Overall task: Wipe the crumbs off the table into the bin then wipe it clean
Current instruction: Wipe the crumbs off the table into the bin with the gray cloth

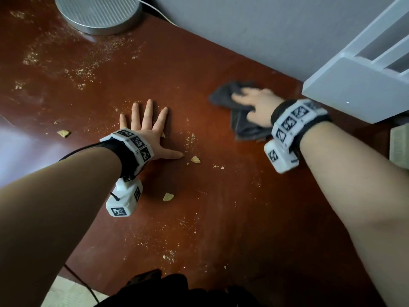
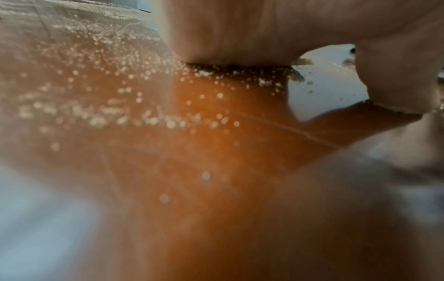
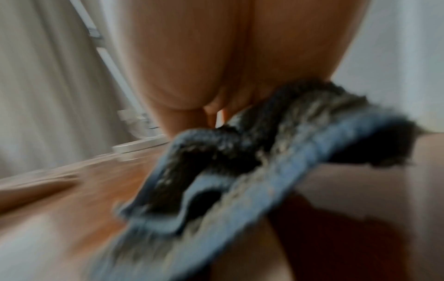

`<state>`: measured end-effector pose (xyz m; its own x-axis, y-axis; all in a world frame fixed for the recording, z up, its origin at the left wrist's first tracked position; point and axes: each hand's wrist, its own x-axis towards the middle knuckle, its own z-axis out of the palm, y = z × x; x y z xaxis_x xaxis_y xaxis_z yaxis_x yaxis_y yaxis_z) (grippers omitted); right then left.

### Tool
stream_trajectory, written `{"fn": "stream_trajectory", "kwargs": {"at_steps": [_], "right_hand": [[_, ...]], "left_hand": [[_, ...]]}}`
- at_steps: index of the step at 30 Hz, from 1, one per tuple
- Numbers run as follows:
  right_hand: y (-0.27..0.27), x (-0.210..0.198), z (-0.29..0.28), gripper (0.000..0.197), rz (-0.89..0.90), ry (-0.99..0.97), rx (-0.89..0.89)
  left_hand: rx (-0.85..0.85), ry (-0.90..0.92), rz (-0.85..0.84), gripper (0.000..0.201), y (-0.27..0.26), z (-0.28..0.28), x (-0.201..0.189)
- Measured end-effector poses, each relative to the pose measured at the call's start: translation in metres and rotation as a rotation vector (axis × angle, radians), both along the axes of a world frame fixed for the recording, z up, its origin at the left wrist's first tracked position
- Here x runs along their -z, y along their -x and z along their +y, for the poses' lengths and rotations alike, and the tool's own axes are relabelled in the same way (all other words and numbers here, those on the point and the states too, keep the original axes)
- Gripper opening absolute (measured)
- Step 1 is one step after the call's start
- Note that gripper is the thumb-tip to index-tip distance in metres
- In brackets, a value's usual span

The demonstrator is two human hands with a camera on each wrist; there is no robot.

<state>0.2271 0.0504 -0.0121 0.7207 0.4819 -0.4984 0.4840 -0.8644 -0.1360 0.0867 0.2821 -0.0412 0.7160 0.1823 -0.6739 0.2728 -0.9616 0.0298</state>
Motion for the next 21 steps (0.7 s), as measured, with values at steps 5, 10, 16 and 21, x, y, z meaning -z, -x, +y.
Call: {"fn": "stream_trajectory", "kwargs": {"at_steps": [5, 10, 16, 21], "right_hand": [[0.027, -0.025, -0.008, 0.059, 0.273, -0.209, -0.076], [-0.026, -0.014, -0.025, 0.056, -0.264, -0.190, 0.478], [-0.058, 0.007, -0.010, 0.062, -0.166, 0.246, 0.531], [-0.038, 0.022, -0.009, 0.066, -0.084, 0.038, 0.216]], "left_hand": [[0.005, -0.006, 0.003, 0.123, 0.000, -0.001, -0.001], [0.006, 0.001, 0.005, 0.123, 0.000, 0.000, -0.001], [0.004, 0.008, 0.003, 0.123, 0.000, 0.000, 0.000], [0.003, 0.001, -0.003, 0.123, 0.000, 0.000, 0.002]]}}
